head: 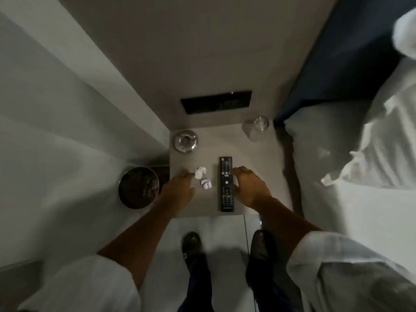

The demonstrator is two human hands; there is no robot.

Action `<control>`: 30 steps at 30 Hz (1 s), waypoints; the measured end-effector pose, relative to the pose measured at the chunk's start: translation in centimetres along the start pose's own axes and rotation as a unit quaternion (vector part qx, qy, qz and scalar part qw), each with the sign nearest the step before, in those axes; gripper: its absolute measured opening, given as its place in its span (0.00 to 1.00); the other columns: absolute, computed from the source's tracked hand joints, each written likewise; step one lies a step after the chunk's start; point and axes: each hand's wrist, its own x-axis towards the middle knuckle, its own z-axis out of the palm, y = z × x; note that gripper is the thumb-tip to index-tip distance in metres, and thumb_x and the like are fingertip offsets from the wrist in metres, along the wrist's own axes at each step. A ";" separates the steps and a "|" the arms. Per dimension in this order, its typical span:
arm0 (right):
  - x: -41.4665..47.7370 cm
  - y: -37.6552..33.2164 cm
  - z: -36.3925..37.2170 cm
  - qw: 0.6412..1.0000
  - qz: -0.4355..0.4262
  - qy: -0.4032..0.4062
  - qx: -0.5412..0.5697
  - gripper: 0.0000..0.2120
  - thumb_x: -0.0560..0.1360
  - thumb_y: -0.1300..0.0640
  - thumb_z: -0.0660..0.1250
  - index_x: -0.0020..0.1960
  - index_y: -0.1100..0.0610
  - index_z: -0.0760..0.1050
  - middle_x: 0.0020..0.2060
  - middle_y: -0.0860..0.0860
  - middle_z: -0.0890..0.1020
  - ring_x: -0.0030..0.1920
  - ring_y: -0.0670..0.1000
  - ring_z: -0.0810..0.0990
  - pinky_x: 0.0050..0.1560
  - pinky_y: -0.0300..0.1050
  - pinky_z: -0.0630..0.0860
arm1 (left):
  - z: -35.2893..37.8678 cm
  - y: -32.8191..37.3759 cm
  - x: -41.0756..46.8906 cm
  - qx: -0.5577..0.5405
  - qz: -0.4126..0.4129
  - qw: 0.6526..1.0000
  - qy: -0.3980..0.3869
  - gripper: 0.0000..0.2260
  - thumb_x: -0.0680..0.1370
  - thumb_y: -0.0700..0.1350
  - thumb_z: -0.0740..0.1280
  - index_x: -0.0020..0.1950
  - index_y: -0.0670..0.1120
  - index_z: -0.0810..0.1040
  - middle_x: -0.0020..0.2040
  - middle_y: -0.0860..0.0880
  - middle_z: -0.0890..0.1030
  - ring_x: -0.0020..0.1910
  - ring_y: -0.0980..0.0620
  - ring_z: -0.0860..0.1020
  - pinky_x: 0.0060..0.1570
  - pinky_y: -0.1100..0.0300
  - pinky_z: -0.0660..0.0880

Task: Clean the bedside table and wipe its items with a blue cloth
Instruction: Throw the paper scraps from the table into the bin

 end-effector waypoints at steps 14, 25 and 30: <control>10.4 -1.3 15.3 0.998 0.016 0.029 -0.049 0.21 0.76 0.65 0.64 0.68 0.57 0.69 0.63 0.56 0.74 0.61 0.59 0.75 0.55 0.53 0.78 | 10.2 -8.3 14.5 0.116 0.213 0.965 0.097 0.18 0.74 0.42 0.65 0.64 0.44 0.78 0.69 0.42 0.75 0.63 0.41 0.77 0.59 0.51 0.77; 11.6 -5.2 18.7 0.993 0.025 0.040 -0.108 0.15 0.74 0.61 0.67 0.60 0.61 0.74 0.53 0.61 0.78 0.52 0.62 0.78 0.45 0.54 0.80 | 13.3 -14.7 9.8 0.008 0.143 0.981 0.134 0.08 0.79 0.42 0.62 0.54 0.43 0.78 0.49 0.41 0.81 0.48 0.41 0.80 0.45 0.48 0.78; 13.3 -9.4 21.5 0.993 -0.026 0.034 -0.113 0.18 0.78 0.57 0.63 0.66 0.59 0.69 0.56 0.59 0.76 0.52 0.59 0.78 0.47 0.53 0.80 | 14.7 -23.1 5.9 -0.090 0.033 0.980 0.176 0.08 0.79 0.39 0.63 0.53 0.41 0.82 0.50 0.42 0.84 0.46 0.43 0.83 0.40 0.53 0.81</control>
